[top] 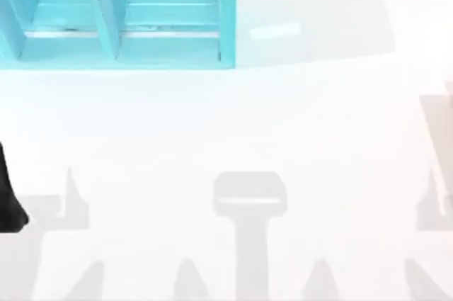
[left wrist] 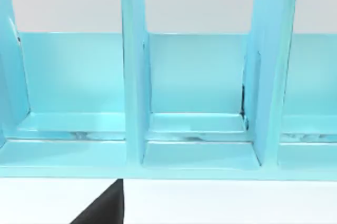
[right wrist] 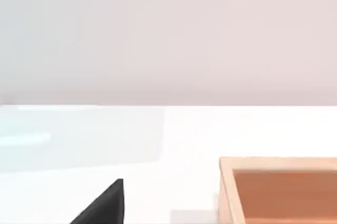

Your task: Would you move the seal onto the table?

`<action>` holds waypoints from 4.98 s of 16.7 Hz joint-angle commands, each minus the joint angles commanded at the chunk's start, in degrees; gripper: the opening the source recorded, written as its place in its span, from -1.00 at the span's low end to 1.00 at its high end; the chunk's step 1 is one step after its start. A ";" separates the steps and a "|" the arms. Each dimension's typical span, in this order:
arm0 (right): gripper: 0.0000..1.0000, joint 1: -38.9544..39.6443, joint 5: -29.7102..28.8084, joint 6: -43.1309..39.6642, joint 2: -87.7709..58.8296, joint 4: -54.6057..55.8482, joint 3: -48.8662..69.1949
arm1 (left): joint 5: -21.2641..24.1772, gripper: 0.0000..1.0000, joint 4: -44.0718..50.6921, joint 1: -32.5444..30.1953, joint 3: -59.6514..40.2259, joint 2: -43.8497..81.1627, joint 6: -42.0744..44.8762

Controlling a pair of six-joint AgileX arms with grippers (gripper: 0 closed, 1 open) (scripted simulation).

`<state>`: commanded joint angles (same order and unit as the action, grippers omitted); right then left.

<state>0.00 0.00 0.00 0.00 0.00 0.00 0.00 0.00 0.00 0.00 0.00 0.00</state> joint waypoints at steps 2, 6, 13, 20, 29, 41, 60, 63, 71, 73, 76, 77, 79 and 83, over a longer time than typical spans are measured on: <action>1.00 -0.01 0.00 -0.01 -0.03 -0.03 0.03 | 0.00 1.00 0.00 0.00 0.00 0.00 0.00; 1.00 -2.38 -0.06 -2.46 -6.04 -5.51 6.04 | 0.00 1.00 0.00 0.00 0.00 0.00 0.00; 1.00 -11.94 0.06 -12.02 -38.82 -29.32 31.99 | 0.00 1.00 0.00 0.00 0.00 0.00 0.00; 1.00 -22.71 0.15 -22.36 -75.00 -56.11 59.30 | 0.00 1.00 0.00 0.00 0.00 0.00 0.00; 1.00 -29.28 0.01 -28.85 -95.85 -71.33 77.24 | 0.00 1.00 0.00 0.00 0.00 0.00 0.00; 1.00 -29.03 0.00 -28.53 -99.78 -55.27 65.97 | 0.00 1.00 0.00 0.00 0.00 0.00 0.00; -0.66 -29.06 0.00 -28.53 -102.00 -48.64 60.70 | 0.00 1.00 0.00 0.00 0.00 0.00 0.00; -1.00 -29.06 0.00 -28.53 -102.00 -48.64 60.70 | 0.00 1.00 0.00 0.00 0.00 0.00 0.00; -1.00 -29.07 -0.03 -28.48 -101.88 -48.66 60.74 | 0.00 1.00 0.00 0.00 0.00 0.00 0.00; -1.00 -28.42 -0.27 -27.63 -101.80 -49.51 61.60 | 0.00 1.00 0.00 0.00 0.00 0.00 0.00; -1.00 -24.10 -1.27 -21.83 -100.97 -55.00 67.09 | 0.00 1.00 0.00 0.00 0.00 0.00 0.00; -1.00 -21.97 -1.59 -18.81 -100.43 -57.64 69.52 | 0.00 1.00 0.00 0.00 0.00 0.00 0.00; -1.00 -16.90 -1.94 -12.10 -98.87 -63.66 73.96 | 0.00 1.00 0.00 0.00 0.00 0.00 0.00; -1.00 -6.37 -1.36 -1.49 -93.68 -75.36 79.45 | 0.00 1.00 0.00 0.00 0.00 0.00 0.00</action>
<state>-6.37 -1.36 -1.49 -93.68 -75.36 79.45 0.00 0.00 0.00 0.00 0.00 0.00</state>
